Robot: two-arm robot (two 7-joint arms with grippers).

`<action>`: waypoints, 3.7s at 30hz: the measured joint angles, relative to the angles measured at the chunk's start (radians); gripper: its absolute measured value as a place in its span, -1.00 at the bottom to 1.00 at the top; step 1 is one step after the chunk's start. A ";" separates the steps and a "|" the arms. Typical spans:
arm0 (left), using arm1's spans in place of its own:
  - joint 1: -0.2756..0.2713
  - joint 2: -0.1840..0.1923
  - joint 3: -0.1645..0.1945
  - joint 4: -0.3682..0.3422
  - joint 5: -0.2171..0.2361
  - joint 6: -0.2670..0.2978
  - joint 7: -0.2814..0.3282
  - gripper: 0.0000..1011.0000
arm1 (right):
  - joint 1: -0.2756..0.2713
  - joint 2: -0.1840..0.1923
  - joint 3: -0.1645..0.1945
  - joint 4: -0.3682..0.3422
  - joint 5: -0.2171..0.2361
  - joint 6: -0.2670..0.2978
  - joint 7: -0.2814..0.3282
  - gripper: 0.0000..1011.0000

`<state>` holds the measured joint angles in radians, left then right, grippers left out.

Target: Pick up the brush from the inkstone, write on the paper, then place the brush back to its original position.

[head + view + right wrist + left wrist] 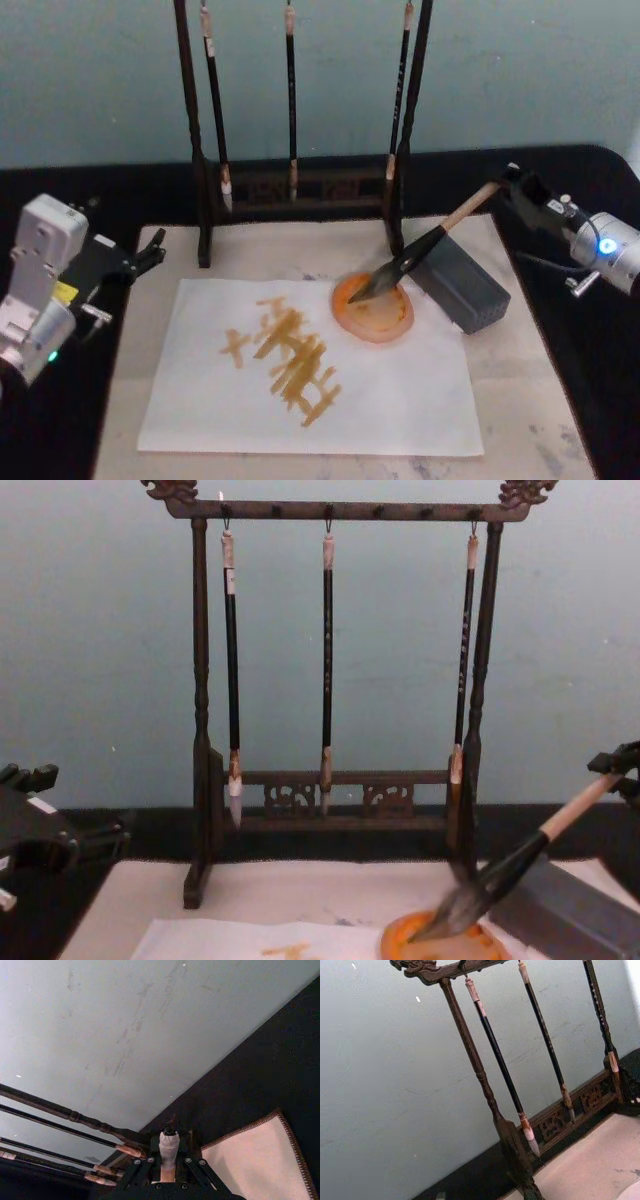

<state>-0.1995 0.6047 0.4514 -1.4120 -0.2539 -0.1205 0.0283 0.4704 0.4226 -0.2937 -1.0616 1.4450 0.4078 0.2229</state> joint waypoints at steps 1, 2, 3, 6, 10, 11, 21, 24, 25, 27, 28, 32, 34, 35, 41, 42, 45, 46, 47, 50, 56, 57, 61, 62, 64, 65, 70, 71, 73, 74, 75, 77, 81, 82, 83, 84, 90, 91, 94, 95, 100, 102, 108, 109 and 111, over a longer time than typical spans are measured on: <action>0.000 0.000 0.000 0.000 0.000 0.000 0.000 1.00 | 0.000 0.001 -0.003 0.001 0.000 -0.003 -0.002 -0.67; 0.000 0.000 0.000 0.000 0.000 0.000 0.000 1.00 | 0.001 0.001 -0.005 0.001 0.001 -0.005 -0.003 -0.67; 0.000 0.000 0.000 0.000 0.000 0.000 0.000 1.00 | 0.001 0.003 -0.008 0.001 0.002 -0.007 -0.008 -0.67; 0.000 0.000 0.000 0.000 0.000 0.000 0.000 1.00 | 0.001 0.005 -0.014 0.001 0.005 -0.010 -0.013 -0.67; 0.000 0.000 0.000 0.000 0.000 0.000 0.000 1.00 | 0.004 0.008 -0.025 0.003 0.014 -0.013 -0.016 -0.67; 0.000 0.000 0.000 0.000 0.000 0.000 0.000 1.00 | 0.005 0.008 -0.027 0.004 0.015 -0.013 -0.016 -0.67; 0.000 0.000 0.000 0.000 0.000 0.000 0.000 1.00 | 0.012 0.018 -0.053 0.004 0.030 -0.019 -0.011 -0.67; 0.000 0.000 0.000 0.000 0.000 0.000 0.000 1.00 | 0.013 0.021 -0.062 0.003 0.032 -0.022 -0.009 -0.67; 0.000 0.000 0.000 0.000 0.000 0.000 0.000 1.00 | 0.013 0.022 -0.065 0.003 0.032 -0.023 -0.009 -0.67; 0.000 0.000 0.000 0.000 0.000 0.000 0.000 1.00 | 0.015 0.024 -0.073 0.002 0.032 -0.027 -0.008 -0.67; 0.000 0.000 0.000 0.000 0.000 0.000 0.000 1.00 | 0.015 0.025 -0.078 0.002 0.032 -0.029 -0.007 -0.67; 0.000 0.000 0.000 0.000 0.000 0.000 0.000 1.00 | 0.018 0.029 -0.089 0.002 0.035 -0.033 -0.007 -0.67; 0.000 0.000 0.000 0.000 0.000 0.000 0.000 1.00 | 0.021 0.031 -0.094 0.002 0.037 -0.031 -0.007 -0.67; 0.000 0.000 0.000 0.000 0.000 0.000 0.000 1.00 | 0.023 0.033 -0.097 0.002 0.039 -0.029 -0.008 -0.67; 0.000 0.000 0.000 0.000 0.000 0.000 0.000 1.00 | 0.023 0.032 -0.096 0.002 0.039 -0.029 -0.008 -0.67; 0.000 0.000 0.000 0.000 0.000 0.000 0.000 1.00 | 0.023 0.032 -0.096 0.002 0.039 -0.029 -0.008 -0.67; 0.000 0.000 0.000 0.000 0.000 0.000 0.000 1.00 | 0.022 0.032 -0.095 0.002 0.038 -0.029 -0.008 -0.66; 0.000 0.000 0.000 0.000 0.000 0.000 0.000 1.00 | 0.022 0.032 -0.095 0.002 0.038 -0.029 -0.008 -0.63; 0.000 0.000 0.000 0.000 0.000 0.000 0.000 1.00 | 0.022 0.032 -0.095 0.002 0.038 -0.030 -0.008 -0.58; 0.000 0.000 0.000 0.000 0.000 0.000 0.000 1.00 | 0.021 0.031 -0.094 0.002 0.038 -0.030 -0.008 -0.42; 0.000 0.000 0.000 0.000 0.000 0.000 0.000 1.00 | 0.021 0.031 -0.094 0.001 0.038 -0.030 -0.008 -0.01; 0.000 0.000 0.000 0.000 0.000 0.000 0.000 1.00 | 0.021 0.031 -0.094 0.001 0.038 -0.030 -0.008 0.04; 0.000 0.000 0.000 0.000 0.000 0.000 0.000 1.00 | 0.020 0.031 -0.093 0.001 0.038 -0.030 -0.007 0.32; 0.000 0.000 0.000 0.000 0.000 0.000 0.000 1.00 | 0.020 0.031 -0.093 0.001 0.038 -0.030 -0.007 0.39; 0.000 0.000 0.000 0.000 0.000 0.000 0.000 1.00 | 0.020 0.031 -0.093 0.001 0.038 -0.030 -0.007 0.48; 0.000 0.000 0.000 0.000 0.000 0.000 0.000 1.00 | 0.020 0.031 -0.093 0.001 0.038 -0.030 -0.007 0.56; 0.000 0.000 0.000 0.000 0.000 0.000 0.000 1.00 | 0.020 0.031 -0.093 0.001 0.038 -0.030 -0.007 0.84; 0.000 0.000 0.000 0.000 0.000 0.000 0.000 1.00 | 0.020 0.031 -0.093 0.001 0.038 -0.030 -0.007 0.89; 0.000 0.000 0.000 0.000 0.000 0.000 0.000 1.00 | 0.020 0.031 -0.093 0.001 0.038 -0.030 -0.007 0.98; 0.000 0.000 0.000 0.000 0.000 0.000 0.000 1.00 | 0.020 0.031 -0.093 0.001 0.038 -0.030 -0.007 0.98; 0.000 0.000 0.000 0.000 0.000 0.000 0.000 1.00 | 0.020 0.031 -0.093 0.001 0.038 -0.030 -0.007 0.98; 0.000 0.000 0.000 0.000 0.000 0.000 0.000 1.00 | 0.019 0.031 -0.093 0.001 0.038 -0.030 -0.007 0.98; 0.000 0.000 0.000 0.000 0.000 0.000 0.000 1.00 | 0.020 0.031 -0.093 0.001 0.037 -0.030 -0.007 0.98; 0.000 0.000 0.000 0.000 0.000 0.000 0.000 1.00 | 0.019 0.031 -0.093 0.001 0.037 -0.030 -0.007 0.98; 0.000 0.000 0.000 0.000 0.000 0.000 0.000 1.00 | 0.019 0.031 -0.093 -0.001 0.040 -0.030 -0.010 0.98; 0.000 0.000 0.000 0.000 0.000 0.000 0.000 1.00 | 0.013 0.034 -0.092 -0.010 0.052 -0.027 -0.020 0.98; 0.000 0.000 0.000 0.000 0.000 0.000 0.000 1.00 | -0.067 0.077 -0.072 -0.135 0.097 -0.047 -0.094 0.98; 0.000 0.000 0.000 0.000 0.000 0.000 0.000 1.00 | -0.087 0.088 -0.070 -0.166 0.092 -0.066 -0.102 0.98; 0.000 0.000 0.000 0.000 0.000 0.000 0.000 1.00 | -0.152 0.123 -0.068 -0.255 0.041 -0.149 -0.110 0.98; 0.000 0.000 0.000 0.000 0.000 0.000 0.000 1.00 | -0.180 0.138 -0.068 -0.295 -0.001 -0.200 -0.109 0.98; 0.000 0.000 0.000 0.000 0.000 0.000 0.000 1.00 | -0.250 0.171 -0.083 -0.377 -0.167 -0.363 -0.094 0.98; 0.000 0.000 0.000 0.000 0.000 0.000 0.000 1.00 | -0.272 0.175 -0.095 -0.393 -0.276 -0.457 -0.084 0.98; 0.000 0.000 0.000 0.000 0.000 0.000 0.000 1.00 | -0.292 0.171 -0.141 -0.371 -0.523 -0.661 -0.056 0.98; 0.000 0.000 0.000 0.000 0.000 0.000 0.000 1.00 | -0.293 0.166 -0.155 -0.358 -0.592 -0.715 -0.055 0.98; 0.000 0.000 0.000 0.000 0.000 0.000 0.000 1.00 | -0.295 0.162 -0.168 -0.346 -0.667 -0.769 -0.058 0.98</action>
<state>-0.1995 0.6047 0.4514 -1.4120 -0.2539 -0.1205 0.0283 0.1755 0.5848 -0.4621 -1.4073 0.7784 -0.3615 0.1647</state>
